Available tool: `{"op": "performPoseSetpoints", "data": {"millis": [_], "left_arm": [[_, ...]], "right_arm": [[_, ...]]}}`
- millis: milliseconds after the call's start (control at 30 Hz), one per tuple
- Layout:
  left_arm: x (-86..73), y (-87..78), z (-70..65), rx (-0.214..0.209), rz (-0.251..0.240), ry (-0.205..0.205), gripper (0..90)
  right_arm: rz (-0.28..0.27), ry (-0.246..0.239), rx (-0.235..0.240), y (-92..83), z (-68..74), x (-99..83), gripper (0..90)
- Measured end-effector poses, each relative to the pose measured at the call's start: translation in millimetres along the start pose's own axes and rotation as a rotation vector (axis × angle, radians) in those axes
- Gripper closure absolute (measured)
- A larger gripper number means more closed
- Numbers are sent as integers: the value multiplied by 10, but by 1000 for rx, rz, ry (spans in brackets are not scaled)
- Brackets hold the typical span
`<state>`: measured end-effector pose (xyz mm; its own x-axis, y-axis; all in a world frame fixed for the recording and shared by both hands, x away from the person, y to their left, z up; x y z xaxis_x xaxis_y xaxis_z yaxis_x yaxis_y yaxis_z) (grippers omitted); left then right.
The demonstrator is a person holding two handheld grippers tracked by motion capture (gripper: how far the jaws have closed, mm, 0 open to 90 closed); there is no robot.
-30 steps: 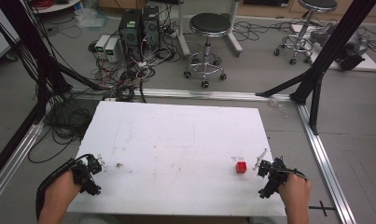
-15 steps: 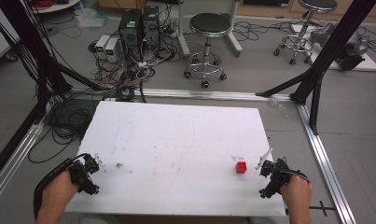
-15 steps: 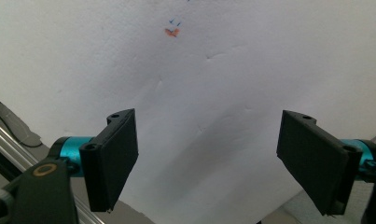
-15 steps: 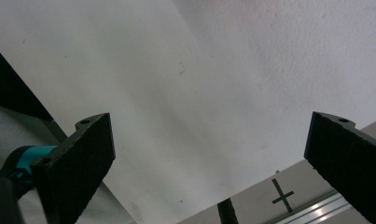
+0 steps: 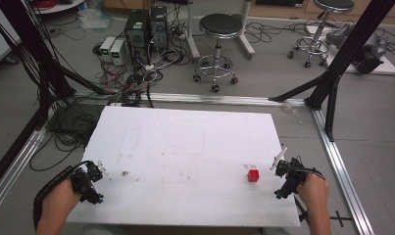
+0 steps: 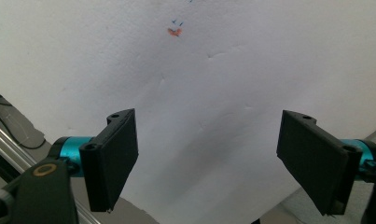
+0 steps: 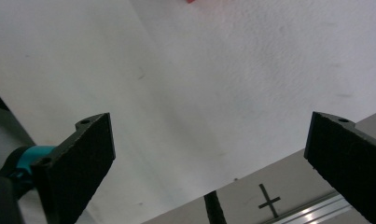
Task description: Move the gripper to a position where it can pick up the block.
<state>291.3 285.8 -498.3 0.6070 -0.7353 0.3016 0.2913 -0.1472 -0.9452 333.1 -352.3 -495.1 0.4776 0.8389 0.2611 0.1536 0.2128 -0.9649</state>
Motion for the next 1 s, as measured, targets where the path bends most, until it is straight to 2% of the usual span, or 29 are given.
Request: {"op": "performPoseSetpoints", "data": {"millis": [233,367,500,733,967,1000], "left_arm": [[-6,-34,23,7,-22,-13,207],[-15,-34,23,6,-29,-24,207],[-14,-35,26,3,-30,-23,206],[-9,-50,30,5,-35,-18,203],[-16,-55,39,1,-38,-23,203],[-16,-57,41,1,-39,-21,203]], "right_arm": [[8,-115,7,4,-126,92,9],[17,-215,9,9,-153,183,9],[47,-291,26,1,-171,284,9],[63,-368,36,-34,-187,478,9],[64,-409,45,21,-151,630,9],[67,-432,50,56,-125,687,9]]}}
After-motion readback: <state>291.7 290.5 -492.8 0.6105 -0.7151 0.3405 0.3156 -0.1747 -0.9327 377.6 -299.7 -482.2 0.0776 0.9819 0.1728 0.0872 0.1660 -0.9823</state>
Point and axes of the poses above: each handheld gripper's, and its own axes: y roughly forward along the jaws, x roughly out of its top, z roughly to its left, the point moved 1 cm from there along y, roughly forward along the jaws, and after that the axes turned 9 degrees about -z, right-handed, at the moved point
